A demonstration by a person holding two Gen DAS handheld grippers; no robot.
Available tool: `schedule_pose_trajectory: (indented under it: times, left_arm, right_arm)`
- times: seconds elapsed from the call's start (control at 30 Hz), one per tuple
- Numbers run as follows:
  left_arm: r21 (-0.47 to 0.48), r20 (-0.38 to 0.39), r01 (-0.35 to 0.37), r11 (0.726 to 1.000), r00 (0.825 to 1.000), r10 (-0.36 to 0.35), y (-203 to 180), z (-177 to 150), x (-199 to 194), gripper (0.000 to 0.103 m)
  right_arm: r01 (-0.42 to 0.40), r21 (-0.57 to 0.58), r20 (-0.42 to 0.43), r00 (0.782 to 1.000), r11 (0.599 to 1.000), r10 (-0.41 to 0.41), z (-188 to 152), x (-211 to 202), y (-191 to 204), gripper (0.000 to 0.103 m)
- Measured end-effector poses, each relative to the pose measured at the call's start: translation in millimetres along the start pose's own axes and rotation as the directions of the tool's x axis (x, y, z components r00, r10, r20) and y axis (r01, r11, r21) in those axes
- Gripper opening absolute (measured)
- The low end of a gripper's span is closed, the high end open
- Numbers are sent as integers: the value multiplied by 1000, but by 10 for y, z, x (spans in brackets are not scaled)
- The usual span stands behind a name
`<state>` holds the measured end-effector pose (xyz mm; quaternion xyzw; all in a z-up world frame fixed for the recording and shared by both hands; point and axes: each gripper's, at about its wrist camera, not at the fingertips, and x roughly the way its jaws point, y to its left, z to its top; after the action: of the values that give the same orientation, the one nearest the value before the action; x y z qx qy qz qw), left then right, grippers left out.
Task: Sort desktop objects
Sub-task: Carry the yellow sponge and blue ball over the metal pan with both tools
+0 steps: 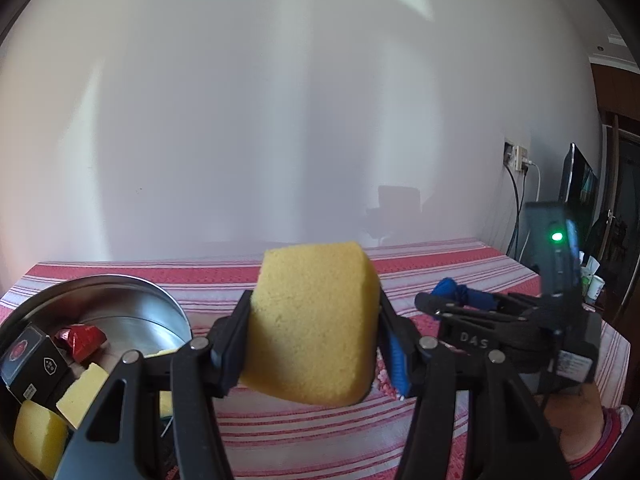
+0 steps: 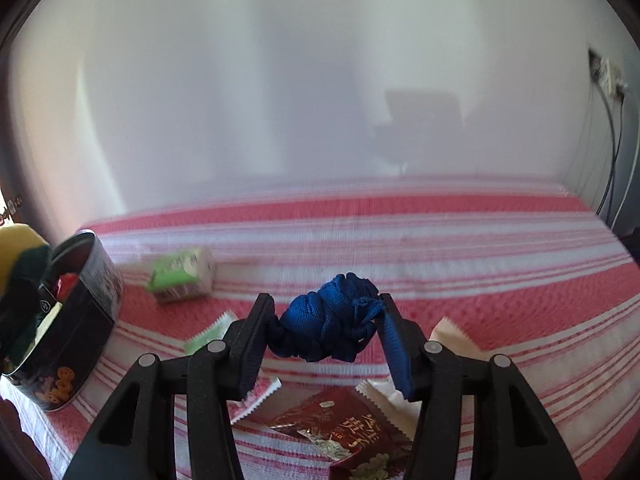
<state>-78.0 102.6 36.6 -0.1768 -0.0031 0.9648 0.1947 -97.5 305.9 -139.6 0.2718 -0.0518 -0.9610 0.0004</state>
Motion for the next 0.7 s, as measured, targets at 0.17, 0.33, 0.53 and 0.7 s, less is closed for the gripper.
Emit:
schedule_pose_trajectory:
  times: [0.17, 0.33, 0.53, 0.7]
  left_arm:
    - [-25, 32, -39, 999, 999, 39, -5, 11, -75, 57]
    - [-43, 31, -50, 998, 998, 52, 26, -17, -213, 57]
    - [-38, 51, -74, 997, 996, 75, 87, -14, -513, 57]
    - [-35, 61, -119, 992, 991, 121, 215, 2, -721, 57]
  right_arm:
    - [-6, 24, 112, 994, 1000, 4, -19, -285, 26, 55]
    - [-26, 30, 170, 985, 999, 21, -136, -481, 88, 55]
    - [-43, 23, 206, 978, 999, 37, -156, -577, 189, 55]
    - [-48, 18, 222, 974, 999, 43, -220, -677, 330, 55]
